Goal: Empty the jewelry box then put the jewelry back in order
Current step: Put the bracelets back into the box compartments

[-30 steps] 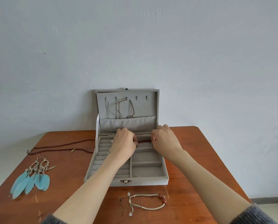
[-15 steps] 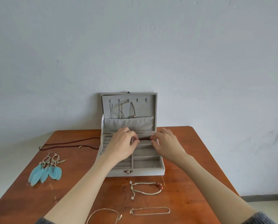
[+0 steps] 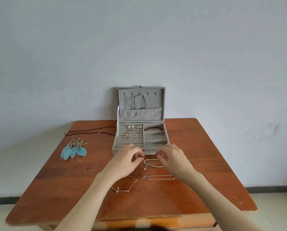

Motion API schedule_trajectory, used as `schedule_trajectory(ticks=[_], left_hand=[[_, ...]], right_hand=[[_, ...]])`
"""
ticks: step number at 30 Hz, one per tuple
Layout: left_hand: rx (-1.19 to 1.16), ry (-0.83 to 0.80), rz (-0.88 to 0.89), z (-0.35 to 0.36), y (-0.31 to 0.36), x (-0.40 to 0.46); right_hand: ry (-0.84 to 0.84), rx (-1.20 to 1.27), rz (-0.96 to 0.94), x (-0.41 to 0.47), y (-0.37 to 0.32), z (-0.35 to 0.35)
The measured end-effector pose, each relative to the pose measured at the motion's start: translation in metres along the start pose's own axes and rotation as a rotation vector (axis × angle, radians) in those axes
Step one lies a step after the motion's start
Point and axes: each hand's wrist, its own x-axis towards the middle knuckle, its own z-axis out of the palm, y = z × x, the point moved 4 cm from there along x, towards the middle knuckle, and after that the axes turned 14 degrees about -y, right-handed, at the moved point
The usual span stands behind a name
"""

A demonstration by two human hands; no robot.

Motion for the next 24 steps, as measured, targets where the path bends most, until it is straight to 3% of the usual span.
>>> schedule_trajectory(ticks=[8,15,24], left_hand=[[0.032,-0.093,-0.034,0.017,0.012,0.01],[0.2,-0.033,0.035,0.016,0.023,0.015],[0.186,-0.152,0.013,0.022,0.023,0.019]], right_hand=[[-0.112,-0.107,0.046,-0.018,0.017,0.012],[-0.105,-0.047,0.024,-0.014,0.018,0.011],[-0.131,-0.091,-0.06,-0.015,0.02,0.012]])
